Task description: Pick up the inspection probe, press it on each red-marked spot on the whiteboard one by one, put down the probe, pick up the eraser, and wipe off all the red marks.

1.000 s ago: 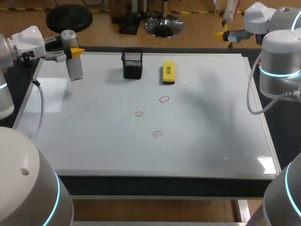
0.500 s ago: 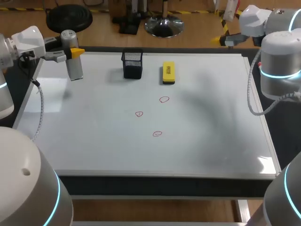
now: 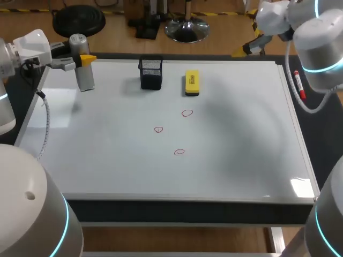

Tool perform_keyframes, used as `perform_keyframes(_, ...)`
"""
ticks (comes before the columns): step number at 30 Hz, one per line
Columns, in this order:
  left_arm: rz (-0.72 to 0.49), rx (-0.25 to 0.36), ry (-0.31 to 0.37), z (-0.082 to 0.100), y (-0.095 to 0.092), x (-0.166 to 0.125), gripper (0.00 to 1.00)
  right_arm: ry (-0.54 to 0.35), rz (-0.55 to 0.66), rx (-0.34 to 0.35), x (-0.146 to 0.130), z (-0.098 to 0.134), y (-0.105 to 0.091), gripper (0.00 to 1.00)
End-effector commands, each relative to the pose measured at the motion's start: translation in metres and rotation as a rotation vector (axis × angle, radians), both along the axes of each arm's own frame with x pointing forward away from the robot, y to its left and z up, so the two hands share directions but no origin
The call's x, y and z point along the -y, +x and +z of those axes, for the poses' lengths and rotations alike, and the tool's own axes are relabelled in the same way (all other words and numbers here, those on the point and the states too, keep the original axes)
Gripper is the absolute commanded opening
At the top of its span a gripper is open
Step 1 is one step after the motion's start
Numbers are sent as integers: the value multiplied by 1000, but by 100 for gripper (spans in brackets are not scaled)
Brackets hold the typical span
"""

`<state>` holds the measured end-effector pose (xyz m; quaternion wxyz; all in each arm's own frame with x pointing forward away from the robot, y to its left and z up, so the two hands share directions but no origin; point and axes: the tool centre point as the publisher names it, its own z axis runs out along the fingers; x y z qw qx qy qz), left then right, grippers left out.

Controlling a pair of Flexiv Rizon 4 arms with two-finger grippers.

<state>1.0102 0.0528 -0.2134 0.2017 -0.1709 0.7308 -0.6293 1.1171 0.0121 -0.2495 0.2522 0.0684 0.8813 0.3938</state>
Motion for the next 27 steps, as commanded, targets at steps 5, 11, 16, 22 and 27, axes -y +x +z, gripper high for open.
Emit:
perform_keyframes(5, 4, 4, -2, 0, -1, 1, 0, -605, 524, -237, -20, -10, 20, 100)
perform_keyframes(11, 4, 4, -2, 0, -1, 1, 0, -785, 660, -215, -36, -20, 22, 100)
perform_keyframes(16, 4, 4, -2, 0, -1, 1, 0, -871, 751, -204, -46, -28, 21, 100)
perform_keyframes(22, 4, 4, -2, 0, -1, 1, 0, -906, 806, -192, -54, -32, 20, 100)
perform_keyframes(27, 4, 4, -2, 0, -1, 1, 0, -925, 768, -177, -54, -31, 22, 100)
